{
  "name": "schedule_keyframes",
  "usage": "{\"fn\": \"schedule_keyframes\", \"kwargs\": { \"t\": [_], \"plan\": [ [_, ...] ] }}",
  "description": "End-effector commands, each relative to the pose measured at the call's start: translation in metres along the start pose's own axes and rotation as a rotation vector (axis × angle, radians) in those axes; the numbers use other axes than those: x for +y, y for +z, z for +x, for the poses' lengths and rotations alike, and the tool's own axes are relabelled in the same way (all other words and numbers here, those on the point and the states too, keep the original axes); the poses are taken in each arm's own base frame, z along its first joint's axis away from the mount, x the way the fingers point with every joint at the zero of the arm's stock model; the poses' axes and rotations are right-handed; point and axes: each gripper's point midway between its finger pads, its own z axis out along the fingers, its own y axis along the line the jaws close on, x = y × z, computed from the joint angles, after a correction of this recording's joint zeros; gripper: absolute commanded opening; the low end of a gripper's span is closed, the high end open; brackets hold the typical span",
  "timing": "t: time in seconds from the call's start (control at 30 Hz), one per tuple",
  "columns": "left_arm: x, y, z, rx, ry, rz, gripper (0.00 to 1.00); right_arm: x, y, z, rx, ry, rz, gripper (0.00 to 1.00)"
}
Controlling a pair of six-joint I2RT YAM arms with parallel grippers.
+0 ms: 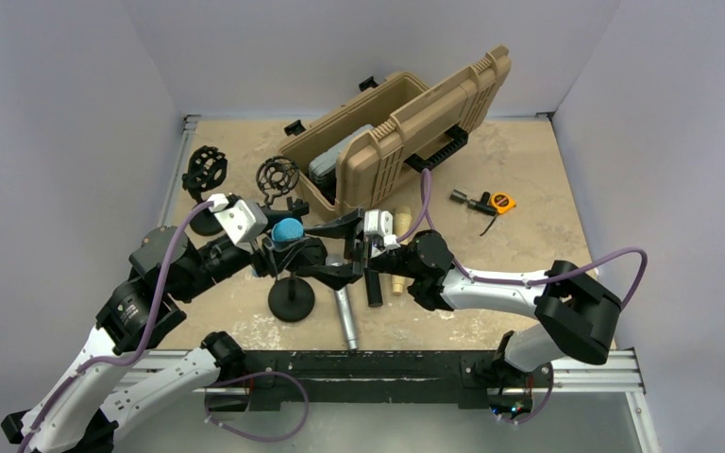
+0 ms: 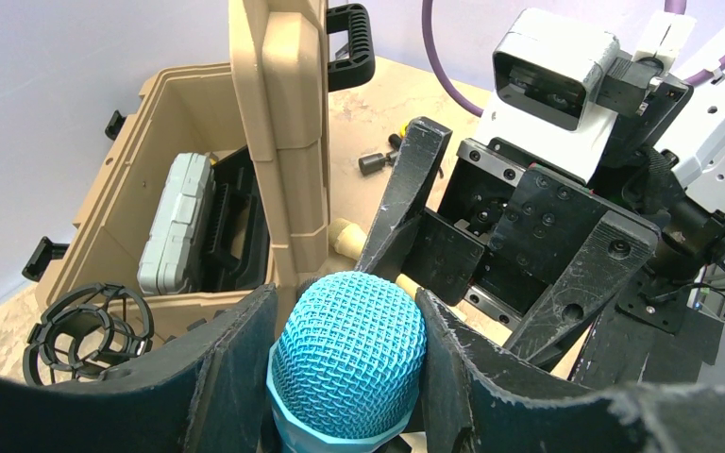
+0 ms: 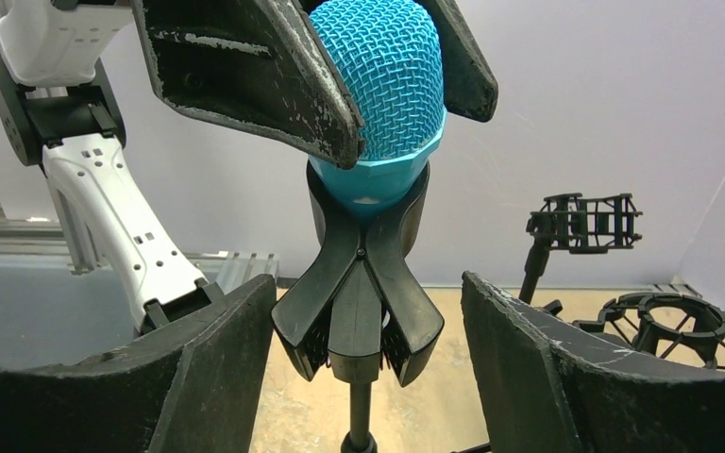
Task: Remove the microphone from the stand
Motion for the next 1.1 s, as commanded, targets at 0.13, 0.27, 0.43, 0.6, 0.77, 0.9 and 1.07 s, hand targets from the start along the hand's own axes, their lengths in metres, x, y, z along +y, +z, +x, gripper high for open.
{"fn": "schedule_keyframes", "kwargs": {
  "t": [0.13, 0.27, 0.43, 0.6, 0.77, 0.9, 1.07],
  "plan": [
    [0.003, 0.002, 0.005, 0.018, -0.011, -0.016, 0.0, -0.001, 0.006, -0.006, -0.027, -0.02, 0.005, 0.68],
    [0.003, 0.002, 0.005, 0.017, -0.012, -0.015, 0.0, 0.001, 0.006, -0.004, -0.021, -0.018, 0.002, 0.7],
    [0.003, 0.002, 0.006, 0.02, -0.011, -0.015, 0.0, 0.002, 0.006, -0.009, -0.037, -0.023, 0.007, 0.58],
    [0.002, 0.002, 0.006, 0.019, -0.013, -0.013, 0.0, 0.001, 0.004, -0.011, -0.048, -0.037, 0.017, 0.13],
    [0.002, 0.0, 0.002, 0.012, -0.009, -0.012, 0.0, -0.002, -0.001, -0.007, -0.045, -0.056, 0.044, 0.0],
    [0.003, -0.003, -0.006, 0.0, -0.004, -0.014, 0.0, -0.007, -0.002, -0.008, -0.043, -0.06, 0.075, 0.0],
    [0.002, -0.008, -0.029, -0.009, 0.045, 0.007, 0.0, -0.01, 0.002, 0.0, -0.014, -0.065, 0.078, 0.0]
  ]
}}
